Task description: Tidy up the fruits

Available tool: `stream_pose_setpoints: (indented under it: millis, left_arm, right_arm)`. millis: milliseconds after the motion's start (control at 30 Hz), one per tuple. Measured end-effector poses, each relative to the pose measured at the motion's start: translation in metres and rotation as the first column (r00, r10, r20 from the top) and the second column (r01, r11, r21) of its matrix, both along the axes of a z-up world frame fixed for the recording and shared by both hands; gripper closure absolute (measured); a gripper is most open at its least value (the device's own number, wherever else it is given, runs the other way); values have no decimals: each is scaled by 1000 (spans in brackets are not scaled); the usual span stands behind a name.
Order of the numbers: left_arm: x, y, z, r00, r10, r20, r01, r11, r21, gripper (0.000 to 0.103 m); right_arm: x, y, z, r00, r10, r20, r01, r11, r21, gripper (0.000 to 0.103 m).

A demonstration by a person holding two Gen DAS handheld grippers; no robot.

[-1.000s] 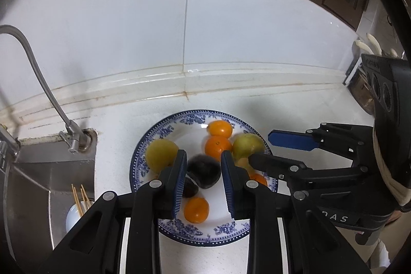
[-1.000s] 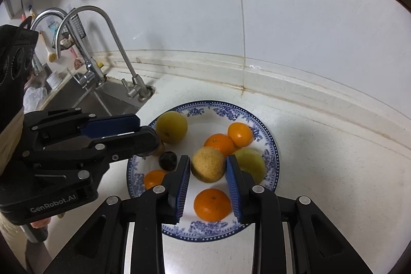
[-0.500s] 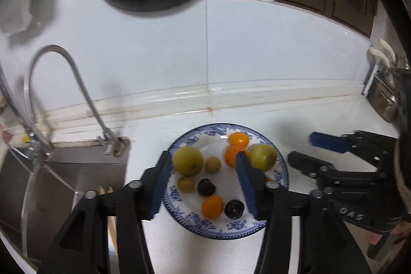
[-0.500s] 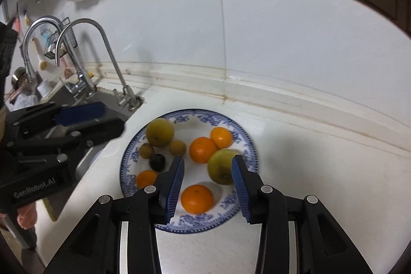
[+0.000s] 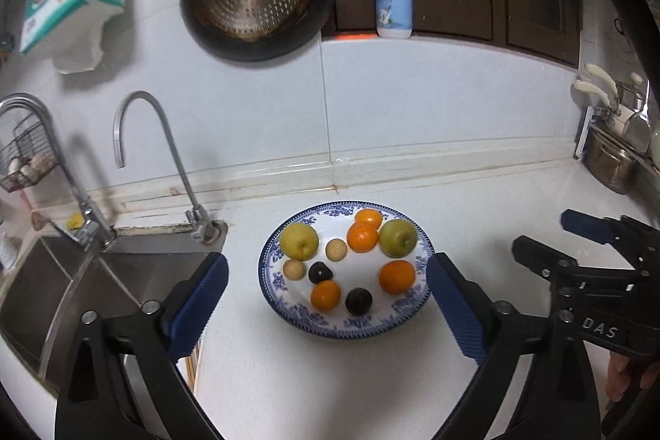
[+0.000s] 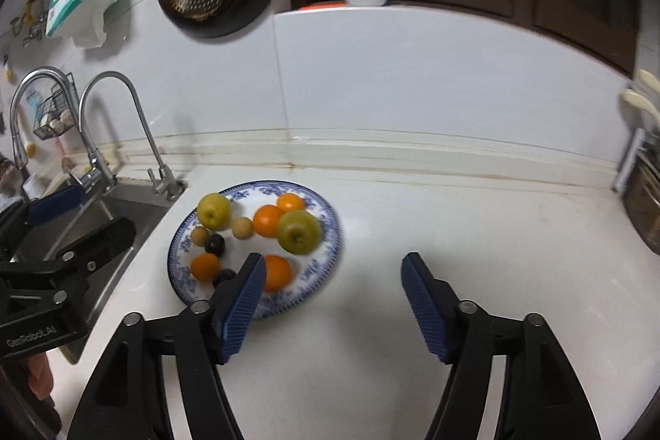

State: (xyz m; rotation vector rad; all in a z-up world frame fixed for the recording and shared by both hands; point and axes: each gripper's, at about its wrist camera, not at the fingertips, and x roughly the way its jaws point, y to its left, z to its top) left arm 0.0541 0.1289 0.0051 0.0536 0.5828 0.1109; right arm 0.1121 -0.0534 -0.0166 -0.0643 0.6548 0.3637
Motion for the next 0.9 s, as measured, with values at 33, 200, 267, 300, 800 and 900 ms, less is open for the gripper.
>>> stream_pose_setpoints:
  millis: [33, 200, 267, 300, 800, 900]
  left_arm:
    - [-5, -3, 1, 1000, 0, 6, 0, 1000, 5, 3]
    - [-41, -25, 11, 999, 6, 34, -7, 1000, 4, 0]
    - [-53, -33, 15, 999, 6, 45, -6, 1000, 3, 0]
    - [-62, -39, 17, 999, 2, 50, -2, 1000, 1, 0]
    - [-148, -88, 44, 993, -18, 113, 17, 1000, 16, 0]
    - [-161, -94, 45, 993, -18, 113, 17, 1000, 16, 0]
  right_arm:
    - [-8, -6, 2, 1000, -8, 15, 8, 1000, -3, 28]
    - [-48, -32, 16, 997, -34, 65, 35, 999, -14, 20]
    - [-60, -40, 20, 996, -47, 82, 49, 999, -22, 18]
    - [-68, -45, 23, 994, -51, 92, 54, 998, -27, 16]
    - [-167, -103, 58, 982, -77, 171, 77, 997, 7, 13]
    - [-178, -109, 58, 982, -80, 172, 79, 997, 10, 13]
